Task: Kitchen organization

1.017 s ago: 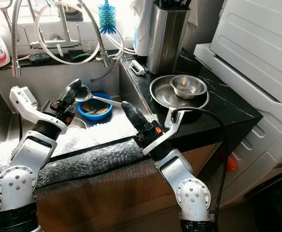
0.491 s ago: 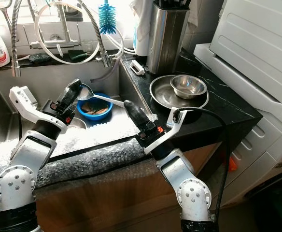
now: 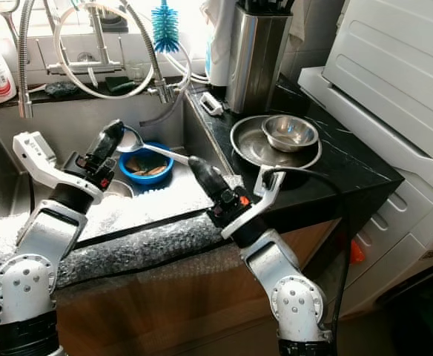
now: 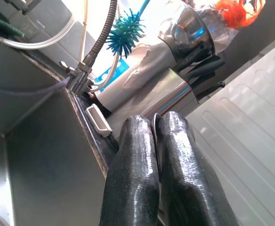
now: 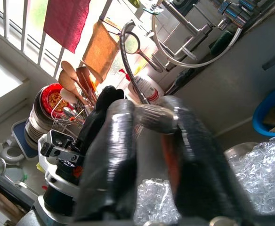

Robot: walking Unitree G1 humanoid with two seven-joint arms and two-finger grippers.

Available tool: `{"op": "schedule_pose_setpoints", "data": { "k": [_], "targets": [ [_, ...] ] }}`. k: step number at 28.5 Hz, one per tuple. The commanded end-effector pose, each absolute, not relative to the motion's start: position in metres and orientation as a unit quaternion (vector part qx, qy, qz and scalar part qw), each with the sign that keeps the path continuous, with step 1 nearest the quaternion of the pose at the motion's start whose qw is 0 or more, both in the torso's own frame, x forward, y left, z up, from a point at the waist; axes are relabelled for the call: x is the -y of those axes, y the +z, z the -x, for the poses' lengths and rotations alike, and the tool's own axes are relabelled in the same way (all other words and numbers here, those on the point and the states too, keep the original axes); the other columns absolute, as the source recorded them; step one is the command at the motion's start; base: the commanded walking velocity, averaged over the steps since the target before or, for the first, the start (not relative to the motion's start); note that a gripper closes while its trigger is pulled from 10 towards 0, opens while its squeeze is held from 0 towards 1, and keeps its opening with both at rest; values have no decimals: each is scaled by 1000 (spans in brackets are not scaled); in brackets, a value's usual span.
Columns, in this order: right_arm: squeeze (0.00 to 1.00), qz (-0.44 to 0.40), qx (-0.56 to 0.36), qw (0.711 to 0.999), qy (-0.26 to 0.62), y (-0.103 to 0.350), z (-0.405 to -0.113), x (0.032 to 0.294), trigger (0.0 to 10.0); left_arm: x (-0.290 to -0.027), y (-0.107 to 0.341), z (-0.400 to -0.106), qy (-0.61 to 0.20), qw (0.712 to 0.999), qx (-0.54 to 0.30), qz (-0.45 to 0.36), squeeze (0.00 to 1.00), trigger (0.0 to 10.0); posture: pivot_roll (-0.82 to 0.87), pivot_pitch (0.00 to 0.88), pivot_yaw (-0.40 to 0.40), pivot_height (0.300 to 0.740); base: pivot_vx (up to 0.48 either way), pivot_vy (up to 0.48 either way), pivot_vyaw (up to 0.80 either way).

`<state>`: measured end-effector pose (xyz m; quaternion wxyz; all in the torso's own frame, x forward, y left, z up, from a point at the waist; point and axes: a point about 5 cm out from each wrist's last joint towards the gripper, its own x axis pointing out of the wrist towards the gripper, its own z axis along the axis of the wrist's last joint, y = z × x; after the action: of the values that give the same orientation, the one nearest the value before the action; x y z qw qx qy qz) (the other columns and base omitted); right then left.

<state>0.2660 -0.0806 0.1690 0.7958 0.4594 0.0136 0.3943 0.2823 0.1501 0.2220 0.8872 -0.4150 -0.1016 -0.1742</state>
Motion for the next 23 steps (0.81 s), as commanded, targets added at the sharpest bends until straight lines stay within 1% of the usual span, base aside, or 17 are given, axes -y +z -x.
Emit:
{"op": "schedule_pose_setpoints", "data": {
  "k": [1, 2, 3, 6, 8, 10, 13, 15, 17, 18, 21, 22, 23],
  "targets": [
    [1000, -447, -12, 791, 418, 176, -263, 72, 10000, -151, 227, -284, -166, 884, 111, 422, 0, 0, -28, 10, -82, 727, 0, 0, 0],
    [1000, -447, -12, 791, 418, 176, -263, 72, 10000, -151, 227, -284, -166, 884, 111, 422, 0, 0, -28, 10, -82, 727, 0, 0, 0],
    [0, -442, -12, 794, 417, 175, -264, 72, 10000, -156, 228, -286, -147, 884, 118, 428, 0, 0, -29, 9, -82, 727, 0, 0, 0],
    [0, -438, -12, 797, 416, 175, -264, 72, 10000, -167, 227, -290, -107, 882, 128, 440, 0, 0, -29, 9, -82, 727, 0, 0, 0],
    [0, -437, -12, 797, 416, 175, -264, 72, 10000, -169, 227, -290, -101, 881, 130, 443, 0, 0, -29, 9, -82, 727, 0, 0, 0],
    [0, -431, -13, 800, 418, 174, -264, 71, 10000, -179, 227, -291, -68, 870, 145, 466, 0, 0, -31, 8, -81, 727, 0, 0, 0],
    [0, -429, -13, 799, 421, 174, -263, 71, 10000, -186, 227, -292, -42, 863, 154, 479, 0, 0, -31, 8, -81, 727, 0, 0, 0],
    [0, -424, -14, 800, 424, 174, -262, 70, 10000, -202, 226, -293, 20, 856, 174, 487, 0, 0, -32, 9, -82, 727, 0, 0, 0],
    [0, -422, -14, 801, 425, 174, -261, 70, 10000, -207, 226, -293, 41, 851, 183, 491, 0, 0, -29, 7, -83, 727, 0, 0, 0],
    [0, -420, -15, 801, 425, 173, -261, 70, 10000, -215, 227, -293, 71, 850, 195, 485, 0, 0, -27, 8, -82, 727, 0, 0, 0],
    [0, -406, -15, 806, 431, 173, -260, 69, 10000, -228, 222, -294, 134, 850, 203, 467, 0, 0, -31, 7, -83, 727, 0, 0, 0],
    [0, -406, -15, 806, 431, 173, -260, 69, 10000, -228, 222, -294, 134, 850, 203, 467, 0, 0, -31, 7, -83, 727, 0, 0, 0],
    [0, -393, -15, 812, 431, 173, -260, 68, 10000, -230, 222, -294, 153, 865, 203, 432, 0, 2392, -32, 7, -83, 727, 0, 0, 0]
  ]
}}
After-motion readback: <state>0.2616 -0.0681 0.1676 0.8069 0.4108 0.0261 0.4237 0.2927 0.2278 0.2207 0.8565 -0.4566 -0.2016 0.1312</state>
